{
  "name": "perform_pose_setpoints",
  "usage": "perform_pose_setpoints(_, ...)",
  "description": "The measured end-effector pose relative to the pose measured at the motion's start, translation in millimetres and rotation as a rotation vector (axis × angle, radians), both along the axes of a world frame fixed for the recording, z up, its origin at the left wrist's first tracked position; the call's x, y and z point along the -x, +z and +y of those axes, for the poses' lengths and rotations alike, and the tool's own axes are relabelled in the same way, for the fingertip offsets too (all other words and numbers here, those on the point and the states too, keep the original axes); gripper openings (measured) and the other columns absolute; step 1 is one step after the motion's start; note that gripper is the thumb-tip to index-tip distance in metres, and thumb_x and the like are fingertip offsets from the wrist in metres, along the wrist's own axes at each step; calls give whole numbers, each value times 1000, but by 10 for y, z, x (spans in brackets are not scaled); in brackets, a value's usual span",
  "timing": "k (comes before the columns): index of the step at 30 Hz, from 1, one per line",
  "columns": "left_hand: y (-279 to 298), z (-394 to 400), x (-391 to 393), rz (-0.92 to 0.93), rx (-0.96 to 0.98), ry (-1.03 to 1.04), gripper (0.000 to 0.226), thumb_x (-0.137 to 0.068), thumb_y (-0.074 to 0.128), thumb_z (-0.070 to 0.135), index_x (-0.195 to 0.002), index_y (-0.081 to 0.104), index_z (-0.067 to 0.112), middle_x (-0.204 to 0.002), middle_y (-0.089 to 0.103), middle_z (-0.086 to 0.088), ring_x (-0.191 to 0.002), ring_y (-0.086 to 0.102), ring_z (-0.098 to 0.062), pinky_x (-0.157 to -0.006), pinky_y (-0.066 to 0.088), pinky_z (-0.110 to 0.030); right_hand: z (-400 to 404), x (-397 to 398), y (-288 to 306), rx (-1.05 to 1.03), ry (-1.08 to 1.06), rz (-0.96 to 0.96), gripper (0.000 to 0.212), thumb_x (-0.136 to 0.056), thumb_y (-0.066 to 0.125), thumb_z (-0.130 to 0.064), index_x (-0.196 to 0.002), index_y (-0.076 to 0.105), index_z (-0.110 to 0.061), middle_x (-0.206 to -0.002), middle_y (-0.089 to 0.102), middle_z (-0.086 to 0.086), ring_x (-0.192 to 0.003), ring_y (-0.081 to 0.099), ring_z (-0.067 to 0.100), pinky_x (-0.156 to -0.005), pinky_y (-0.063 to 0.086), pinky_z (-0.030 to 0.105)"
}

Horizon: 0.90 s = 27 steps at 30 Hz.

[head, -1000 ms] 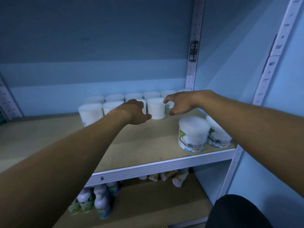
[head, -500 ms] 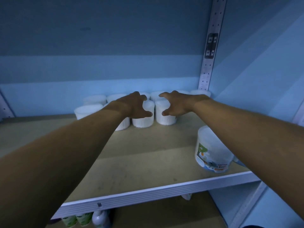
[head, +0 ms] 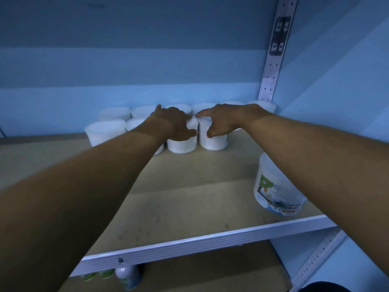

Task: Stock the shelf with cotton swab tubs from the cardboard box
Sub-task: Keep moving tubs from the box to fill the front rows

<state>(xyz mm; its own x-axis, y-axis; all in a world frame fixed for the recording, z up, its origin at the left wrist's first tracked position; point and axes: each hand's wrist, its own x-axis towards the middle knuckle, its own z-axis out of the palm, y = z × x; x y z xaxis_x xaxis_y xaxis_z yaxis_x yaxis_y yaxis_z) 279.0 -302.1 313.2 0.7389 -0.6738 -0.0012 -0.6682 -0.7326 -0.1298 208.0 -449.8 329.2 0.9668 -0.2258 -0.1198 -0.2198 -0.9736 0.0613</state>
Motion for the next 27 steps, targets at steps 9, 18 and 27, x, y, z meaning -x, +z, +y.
perform_pose_setpoints(9,-14,65,204,-93,-33,-33,67,-94,31,67,-150,36,32,-145,53,1,-137,45,-23,-120,-7,-53,201,303,83,23,19,30,71,-93,50,-26,-158,21,-34,-158,36,3,-136,43,26,-100,42,33)
perform_pose_setpoints(18,29,265,578,20,73,-13,66,-96,45,56,-154,31,27,-151,45,-5,-136,44,-26,-112,34,-39,423,554,144,68,10,94,73,-96,52,-23,-160,16,-31,-163,26,5,-145,32,27,-114,36,38)
perform_pose_setpoints(27,79,593,939,43,87,-24,66,-95,48,55,-153,31,28,-153,41,-3,-137,42,-23,-106,39,-33,657,807,234,105,-1,141,87,-88,71,-35,-158,19,-38,-163,25,-1,-144,34,27,-112,38,42)
